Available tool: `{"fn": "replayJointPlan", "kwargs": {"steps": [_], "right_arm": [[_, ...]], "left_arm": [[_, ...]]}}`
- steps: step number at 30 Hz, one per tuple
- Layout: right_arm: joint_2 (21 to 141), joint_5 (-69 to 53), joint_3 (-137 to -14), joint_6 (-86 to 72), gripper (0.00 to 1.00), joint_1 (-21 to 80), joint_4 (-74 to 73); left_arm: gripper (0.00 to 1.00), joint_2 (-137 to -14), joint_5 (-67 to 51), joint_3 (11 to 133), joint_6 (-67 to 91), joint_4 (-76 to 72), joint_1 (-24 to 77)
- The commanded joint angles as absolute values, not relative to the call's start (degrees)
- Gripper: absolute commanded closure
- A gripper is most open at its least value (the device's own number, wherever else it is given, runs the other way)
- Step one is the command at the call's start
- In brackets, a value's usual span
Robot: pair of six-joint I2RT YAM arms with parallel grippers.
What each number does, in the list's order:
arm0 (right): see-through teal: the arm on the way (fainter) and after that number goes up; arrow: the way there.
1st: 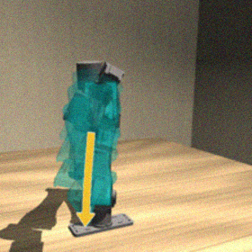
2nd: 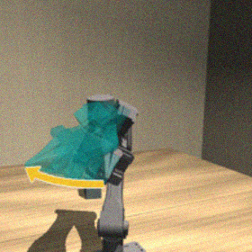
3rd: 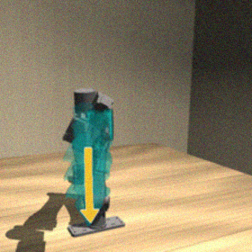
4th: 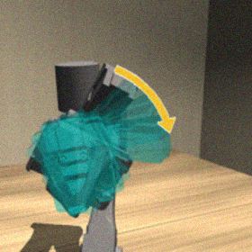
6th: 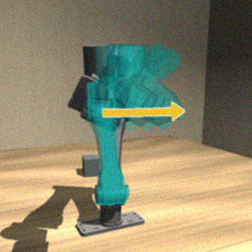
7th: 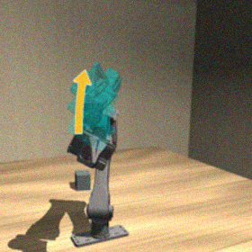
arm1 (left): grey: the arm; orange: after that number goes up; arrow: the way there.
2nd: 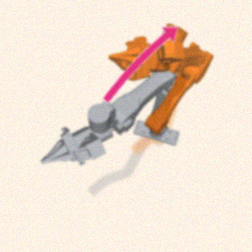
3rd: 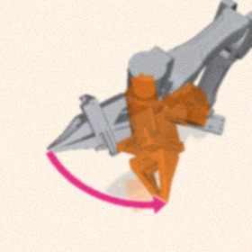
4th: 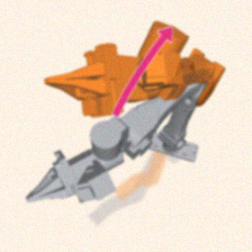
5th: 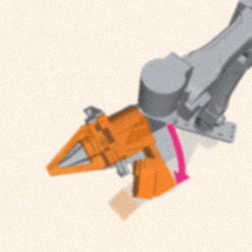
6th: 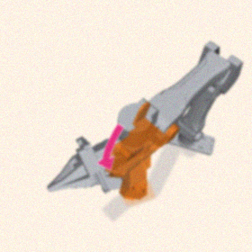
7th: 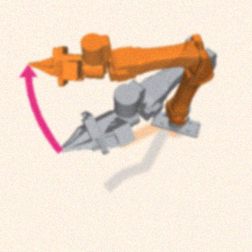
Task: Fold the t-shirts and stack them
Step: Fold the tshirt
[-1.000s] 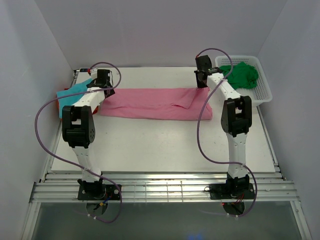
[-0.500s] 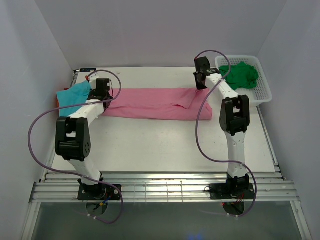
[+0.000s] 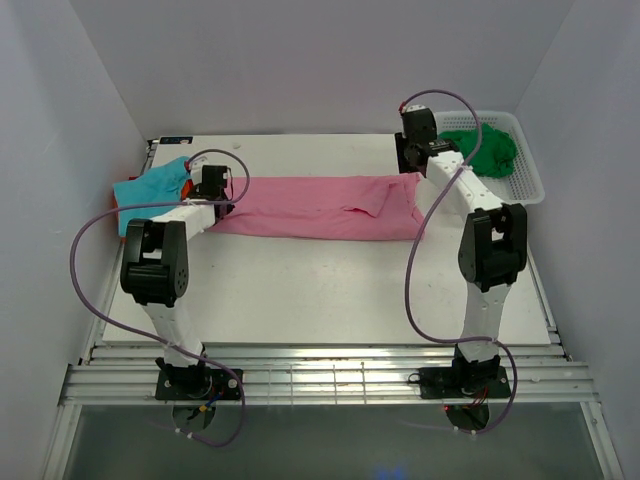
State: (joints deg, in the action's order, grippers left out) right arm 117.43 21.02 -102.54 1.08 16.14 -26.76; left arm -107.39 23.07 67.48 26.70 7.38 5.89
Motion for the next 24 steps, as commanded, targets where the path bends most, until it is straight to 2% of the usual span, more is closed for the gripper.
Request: {"fn": "replayJointPlan", "kwargs": {"steps": [1,11,24], "right_arm": [[114.61,14.78,-103.71,2.11,0.55,17.14,-28.03],[114.61,4.58,-92.56,0.44,0.57,20.21,-25.58],[117.42,0.97,-91.14,-1.14,0.57,21.53,-26.28]], "left_arm": [[0.66,-107.31,22.24,69.79,27.77,9.05,5.98],[0.66,-109.25,21.88,70.49,28.3,11.25,6.15],[0.66,-110.21,22.06,71.1,28.3,12.22,6.24]]}}
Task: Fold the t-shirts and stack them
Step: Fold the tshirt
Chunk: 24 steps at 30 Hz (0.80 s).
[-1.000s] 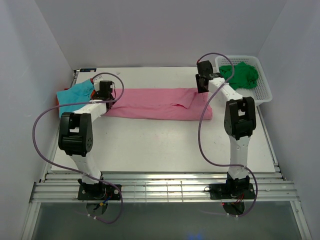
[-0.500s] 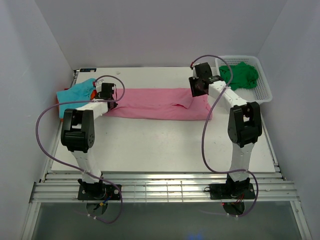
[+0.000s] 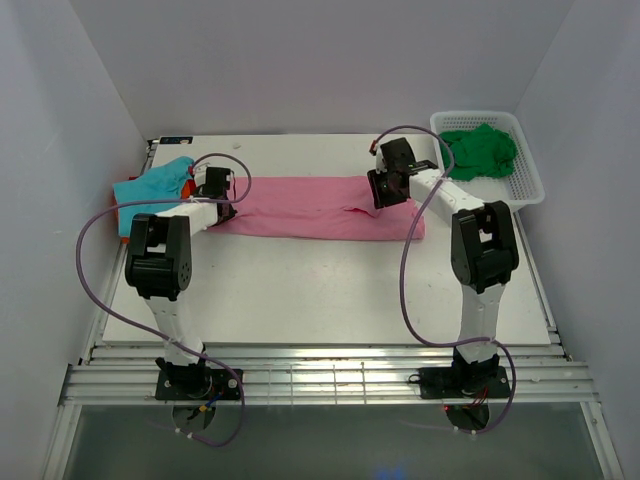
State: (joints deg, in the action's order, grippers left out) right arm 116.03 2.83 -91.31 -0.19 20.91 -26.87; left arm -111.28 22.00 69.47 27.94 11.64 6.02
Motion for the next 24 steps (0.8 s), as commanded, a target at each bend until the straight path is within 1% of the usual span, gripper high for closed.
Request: {"fn": "replayJointPlan", "kwargs": {"steps": [1,12,14,17,18,21,24], "right_arm": [[117.51,0.79,-90.97,-1.23,0.57,21.71,-26.19],[119.71,-1.23,-91.14,-1.41,0.57,22.59,-25.84],[120.41,-1.14,-91.58,-1.41,0.58,22.68,-25.93],[120.94,-0.71,-92.2,-1.41,0.71,22.76,-25.93],[121.02,-0.44,-92.55,-1.41,0.79,22.76,-25.93],[120.94,1.83,-93.16,-1.32,0.87,23.03,-26.37],[120.41,2.9,-94.13,-1.05,0.89,23.29,-26.37]], "left_arm": [[0.66,-110.21,22.06,71.1,28.3,12.3,6.24],[0.66,-110.13,22.85,71.37,28.13,12.57,6.24],[0.66,-110.13,23.03,71.37,28.04,12.57,6.24],[0.66,-109.95,23.38,71.37,27.86,12.74,6.24],[0.66,-109.95,23.64,71.37,27.77,12.83,6.24],[0.66,-109.95,23.73,71.37,27.69,12.83,6.24],[0.66,-109.95,23.73,71.37,27.69,13.01,6.24]]}}
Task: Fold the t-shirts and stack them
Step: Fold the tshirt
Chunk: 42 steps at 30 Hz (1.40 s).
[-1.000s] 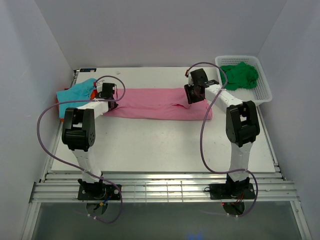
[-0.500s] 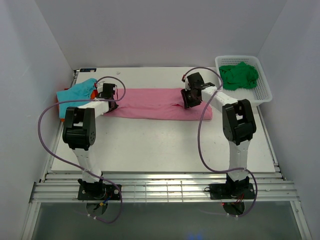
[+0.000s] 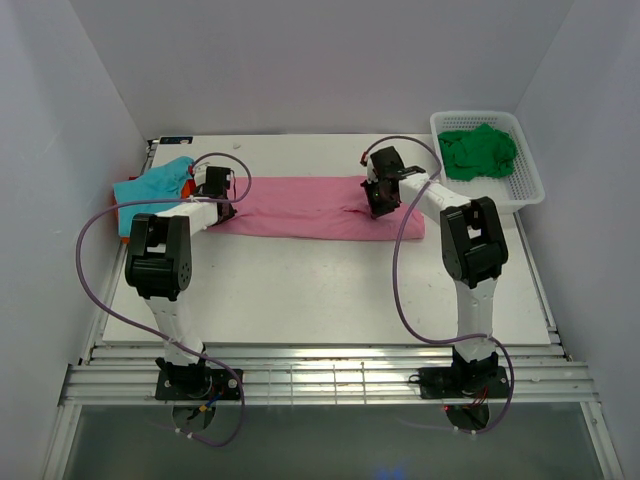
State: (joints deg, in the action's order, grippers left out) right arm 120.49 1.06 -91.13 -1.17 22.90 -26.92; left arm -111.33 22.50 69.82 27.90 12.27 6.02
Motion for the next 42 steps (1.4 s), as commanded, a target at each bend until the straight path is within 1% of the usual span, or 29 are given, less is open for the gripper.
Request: {"fn": "replayJointPlan", "kwargs": {"steps": [1,4,8,11,13,14,15,16,18,20,23,25,27,31,34,38,42], "right_arm": [[120.24,3.07,-95.0,-0.97,0.89,23.38,-26.45],[120.93,3.34,-97.55,-0.7,0.89,23.47,-27.42],[123.83,4.13,-105.88,-0.53,0.89,23.38,-29.53],[125.94,4.48,-109.41,-0.44,0.88,23.47,-29.36],[128.3,4.92,-113.19,-0.27,0.86,23.38,-29.09],[129.28,5.44,-114.42,-0.26,0.82,23.29,-29.0],[131.11,6.06,-116.7,-0.26,0.68,23.29,-29.18],[131.74,6.76,-117.5,-0.26,0.63,23.29,-29.09],[132.1,7.99,-116.21,1.76,0.56,23.2,-25.85],[131.14,7.91,-113.66,2.28,0.55,23.12,-20.6],[128.33,7.65,-109.79,1.85,0.55,23.03,-18.02],[124.47,6.95,-106.54,1.23,0.55,23.03,-15.13],[120.7,4.32,-100.75,0.88,0.55,23.2,-13.37],[117.25,0.62,-97.83,0.44,0.55,23.9,-15.37],[115.49,-5.95,-94.4,0.44,0.56,25.05,-16.17],[114.43,-7.38,-90.45,-1.32,0.57,26.54,-16.87],[114.96,-8.52,-87.72,-2.9,0.62,27.16,-18.54]], "left_arm": [[0.66,-109.86,23.64,71.37,27.77,13.01,6.24],[0.66,-109.78,23.55,71.37,27.86,13.09,6.24],[0.66,-109.86,23.64,71.45,27.77,13.18,6.15],[0.66,-109.95,23.82,71.46,27.42,13.36,6.24],[0.66,-110.21,23.99,71.63,27.25,13.45,6.24],[0.66,-110.3,23.91,71.8,27.16,13.62,6.24],[0.66,-110.39,23.73,71.89,27.16,13.71,6.24],[0.66,-110.48,23.64,71.98,27.16,13.71,6.24],[0.66,-110.48,23.38,71.98,27.16,13.8,6.24],[0.66,-110.39,22.94,71.89,27.25,13.8,6.15],[0.66,-110.13,22.85,71.72,27.07,13.89,6.24],[0.66,-109.78,23.11,71.46,27.07,13.97,6.24],[0.67,-109.07,23.81,71.02,27.24,13.89,6.33],[0.67,-108.46,25.57,70.93,27.51,14.41,6.33],[0.67,-108.28,26.8,70.67,28.39,14.76,6.33],[0.67,-108.1,26.63,71.01,28.3,14.5,6.33],[0.67,-108.37,26.37,71.8,27.78,14.59,6.33]]}}
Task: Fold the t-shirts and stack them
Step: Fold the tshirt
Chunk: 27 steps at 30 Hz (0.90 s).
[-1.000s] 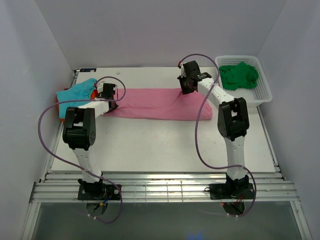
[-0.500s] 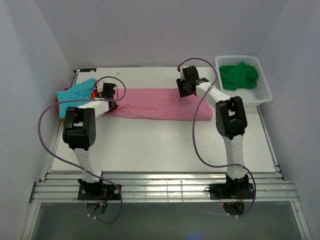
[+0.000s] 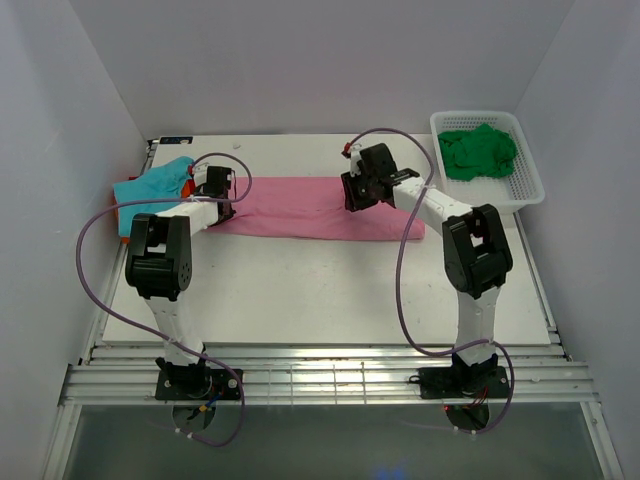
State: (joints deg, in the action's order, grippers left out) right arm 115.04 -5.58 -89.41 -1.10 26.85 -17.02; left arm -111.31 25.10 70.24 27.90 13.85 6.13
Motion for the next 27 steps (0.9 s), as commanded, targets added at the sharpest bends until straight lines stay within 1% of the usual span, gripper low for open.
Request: {"fn": "replayJointPlan", "kwargs": {"steps": [1,4,5,8,9,15,27], "right_arm": [[114.96,-8.96,-86.67,-3.07,0.63,27.25,-18.54],[115.49,-8.27,-85.35,-3.51,0.67,27.68,-18.54],[115.84,-8.09,-85.25,-3.6,0.73,27.69,-18.72],[116.89,-7.65,-85.08,-4.22,0.83,27.86,-20.47],[116.98,-7.47,-84.73,-4.39,0.85,27.95,-20.83],[116.46,-6.24,-81.04,-5.27,0.89,28.65,-21.8],[116.72,-6.59,-76.38,-6.42,0.9,30.06,-21.53]], "left_arm": [[0.67,-108.46,26.45,71.89,27.77,14.5,6.33],[0.67,-108.54,26.46,72.51,27.95,14.5,6.33],[0.67,-108.72,26.46,72.68,27.95,14.5,6.33],[0.66,-109.33,26.63,73.65,27.69,14.5,6.33],[0.66,-109.51,26.8,74.17,27.6,14.5,6.24],[0.66,-111.0,27.42,75.76,27.77,14.5,6.33],[0.66,-114.78,29.53,79.98,26.55,15.12,6.24]]}}
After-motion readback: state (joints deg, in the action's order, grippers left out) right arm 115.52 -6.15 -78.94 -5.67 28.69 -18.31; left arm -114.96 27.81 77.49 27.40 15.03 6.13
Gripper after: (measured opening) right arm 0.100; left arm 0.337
